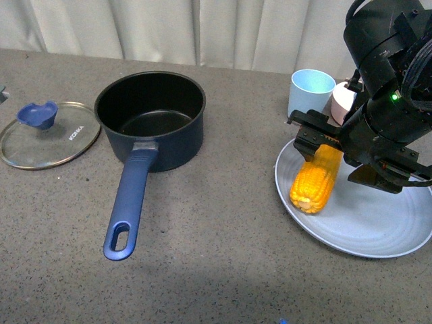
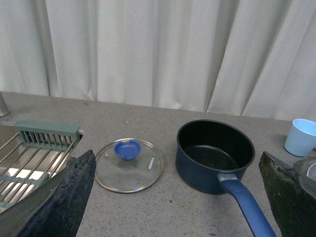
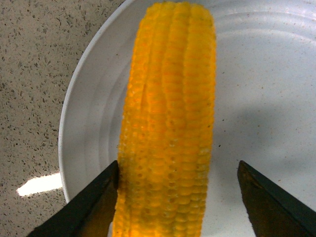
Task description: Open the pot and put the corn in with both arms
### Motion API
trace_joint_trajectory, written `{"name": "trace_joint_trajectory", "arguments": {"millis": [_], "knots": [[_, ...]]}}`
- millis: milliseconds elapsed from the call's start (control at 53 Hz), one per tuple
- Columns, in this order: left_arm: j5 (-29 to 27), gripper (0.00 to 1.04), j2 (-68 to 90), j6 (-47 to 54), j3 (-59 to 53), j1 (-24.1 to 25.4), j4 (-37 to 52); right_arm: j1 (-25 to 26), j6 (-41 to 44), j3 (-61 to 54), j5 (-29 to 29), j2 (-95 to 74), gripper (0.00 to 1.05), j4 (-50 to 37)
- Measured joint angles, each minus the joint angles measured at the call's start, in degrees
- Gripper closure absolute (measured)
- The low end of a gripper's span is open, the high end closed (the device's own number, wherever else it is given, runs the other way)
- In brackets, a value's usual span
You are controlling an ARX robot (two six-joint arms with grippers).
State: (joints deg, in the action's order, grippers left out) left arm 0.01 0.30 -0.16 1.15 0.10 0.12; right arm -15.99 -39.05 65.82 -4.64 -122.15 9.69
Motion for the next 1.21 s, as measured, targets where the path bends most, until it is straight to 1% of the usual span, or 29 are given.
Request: {"name": "trace_joint_trajectory", "arguments": {"millis": [75, 94, 132, 208, 283, 415, 566, 642, 755, 830, 906, 943, 981, 1094, 1208], "knots": [[0.0, 0.07, -0.02, 0.0, 0.0, 0.0, 0.0, 0.09, 0.0, 0.0, 0.0, 0.0, 0.51, -0.04], [0.0, 0.07, 0.0, 0.0, 0.0, 0.0, 0.0, 0.09, 0.0, -0.02, 0.0, 0.0, 0.52, -0.09], [0.0, 0.07, 0.0, 0.0, 0.0, 0.0, 0.0, 0.17, 0.02, -0.04, -0.02, 0.0, 0.61, -0.17], [-0.02, 0.07, -0.02, 0.0, 0.0, 0.0, 0.0, 0.33, 0.02, -0.13, -0.02, 0.0, 0.74, -0.61], [-0.02, 0.07, 0.0, 0.0, 0.0, 0.0, 0.0, 0.48, 0.22, -0.44, 0.0, 0.07, 0.84, -1.14], [0.0, 0.07, 0.0, 0.0, 0.0, 0.0, 0.0, 0.66, 1.99, -1.75, -1.36, 1.01, 0.91, -2.73], [0.0, 0.07, 0.0, 0.0, 0.0, 0.0, 0.0, 1.4, 4.11, -4.02, 0.72, 3.56, 0.96, -5.53], [0.0, 0.07, 0.0, 0.0, 0.0, 0.0, 0.0, 1.92, 4.55, -4.98, 2.95, 5.7, 0.97, -6.73], [0.0, 0.07, 0.0, 0.0, 0.0, 0.0, 0.0, 2.93, 3.02, -6.25, 8.41, 9.64, 0.98, -10.19], [-0.02, 0.07, -0.02, 0.0, 0.0, 0.0, 0.0, 3.61, -0.48, -6.38, 14.95, 12.5, 0.99, -14.34], [0.0, 0.07, 0.0, 0.0, 0.0, 0.0, -0.02, 3.89, -5.95, -4.76, 25.57, 13.86, 0.99, -18.47], [0.0, 0.07, 0.0, 0.0, 0.0, 0.0, 0.0, 3.72, -7.91, -3.15, 29.59, 13.77, 0.99, -18.99], [0.0, 0.07, -0.02, 0.0, 0.0, 0.0, -0.02, 3.34, -9.29, -1.44, 32.28, 13.35, 0.99, -19.23], [-0.02, 0.07, -0.02, 0.0, 0.0, 0.0, -0.02, 1.77, -9.64, 4.61, 33.42, 11.04, 0.99, -16.52], [0.0, 0.07, 0.0, 0.0, 0.0, 0.0, -0.02, 0.09, -9.94, 8.81, 34.69, 8.22, 0.99, -16.0]]}}
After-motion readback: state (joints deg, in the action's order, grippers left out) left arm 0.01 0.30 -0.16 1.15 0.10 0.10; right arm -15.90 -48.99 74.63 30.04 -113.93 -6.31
